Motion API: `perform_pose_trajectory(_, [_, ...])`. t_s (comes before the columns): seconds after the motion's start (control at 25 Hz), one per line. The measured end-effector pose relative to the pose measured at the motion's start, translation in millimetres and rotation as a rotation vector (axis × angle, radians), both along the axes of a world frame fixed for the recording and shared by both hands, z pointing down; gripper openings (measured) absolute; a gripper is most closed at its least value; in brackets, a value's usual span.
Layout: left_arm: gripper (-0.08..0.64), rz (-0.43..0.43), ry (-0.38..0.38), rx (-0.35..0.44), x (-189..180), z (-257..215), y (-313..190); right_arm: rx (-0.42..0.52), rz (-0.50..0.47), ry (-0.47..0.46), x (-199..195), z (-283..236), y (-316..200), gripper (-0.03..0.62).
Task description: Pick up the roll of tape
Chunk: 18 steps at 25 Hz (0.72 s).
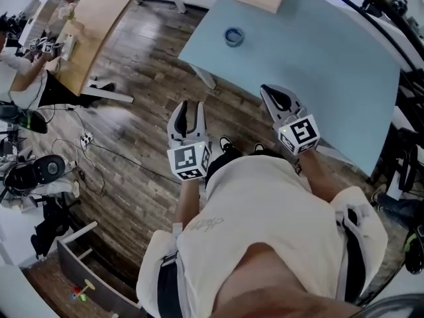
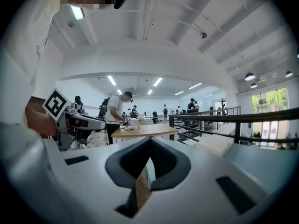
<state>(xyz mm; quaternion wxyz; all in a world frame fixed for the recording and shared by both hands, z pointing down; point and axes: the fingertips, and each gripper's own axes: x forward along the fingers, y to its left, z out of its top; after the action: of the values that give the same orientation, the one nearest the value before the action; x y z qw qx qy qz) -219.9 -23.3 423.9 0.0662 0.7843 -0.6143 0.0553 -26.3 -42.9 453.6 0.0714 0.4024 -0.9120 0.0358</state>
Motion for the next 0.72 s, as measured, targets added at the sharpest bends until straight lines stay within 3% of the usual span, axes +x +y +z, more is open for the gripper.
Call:
perform_pose_trajectory(0.36, [0.152, 0.133, -0.029, -0.008, -42.4, 10.3, -50.0, 0.076, 0.152, 0.009, -45.6, -20.5, -39.9, 0.008])
perform_pose_trajectory(0.72, [0.152, 0.241, -0.003, -0.051, -45.9, 29.1, -89.1, 0.074, 0.284, 0.038, -42.7, -14.6, -52.1, 0.008])
